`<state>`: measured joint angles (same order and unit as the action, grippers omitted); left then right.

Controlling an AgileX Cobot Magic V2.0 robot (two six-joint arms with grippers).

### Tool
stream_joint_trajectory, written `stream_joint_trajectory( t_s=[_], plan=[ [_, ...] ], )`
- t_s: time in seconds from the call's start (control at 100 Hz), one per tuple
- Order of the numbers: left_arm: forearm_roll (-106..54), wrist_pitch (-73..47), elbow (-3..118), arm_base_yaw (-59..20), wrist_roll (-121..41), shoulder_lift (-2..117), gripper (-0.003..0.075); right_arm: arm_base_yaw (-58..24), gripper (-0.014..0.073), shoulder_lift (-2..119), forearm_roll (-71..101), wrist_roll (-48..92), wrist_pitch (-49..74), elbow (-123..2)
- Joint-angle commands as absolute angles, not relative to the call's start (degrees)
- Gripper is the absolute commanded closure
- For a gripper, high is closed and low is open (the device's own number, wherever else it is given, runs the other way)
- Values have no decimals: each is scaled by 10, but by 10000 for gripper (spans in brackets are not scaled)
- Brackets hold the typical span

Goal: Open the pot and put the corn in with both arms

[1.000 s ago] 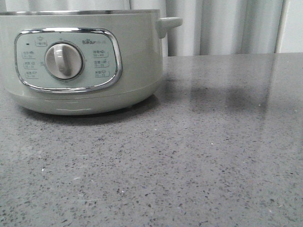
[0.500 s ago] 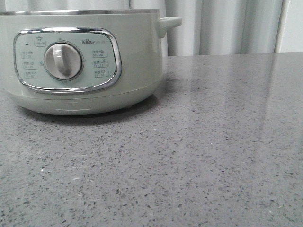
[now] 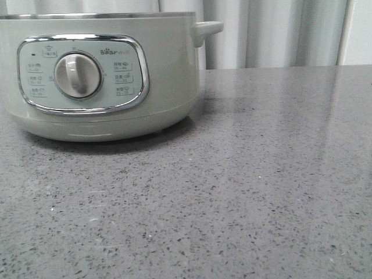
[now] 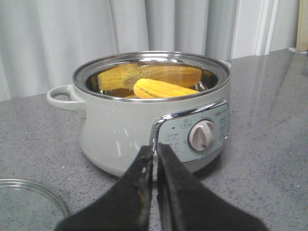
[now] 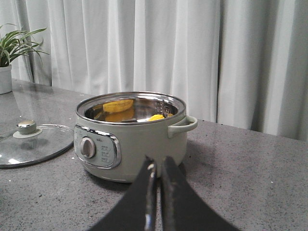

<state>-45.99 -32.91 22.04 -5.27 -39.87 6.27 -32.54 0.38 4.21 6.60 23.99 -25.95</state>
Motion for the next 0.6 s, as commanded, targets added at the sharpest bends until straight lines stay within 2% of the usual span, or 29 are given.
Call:
stream_joint_trajectory(
  t_s=[0.0,0.41,0.59],
  plan=[
    [-493,-293,235,-57,-399,69,738,-321,666,12,36,71,197,-272],
    [-493,-291,235,-57,-399,69,738,-321,666,12,36,71,197,-272],
    [-429,-166,211,-57,-396,66,738,-321,666,12,36,71,197,-272]
  ],
)
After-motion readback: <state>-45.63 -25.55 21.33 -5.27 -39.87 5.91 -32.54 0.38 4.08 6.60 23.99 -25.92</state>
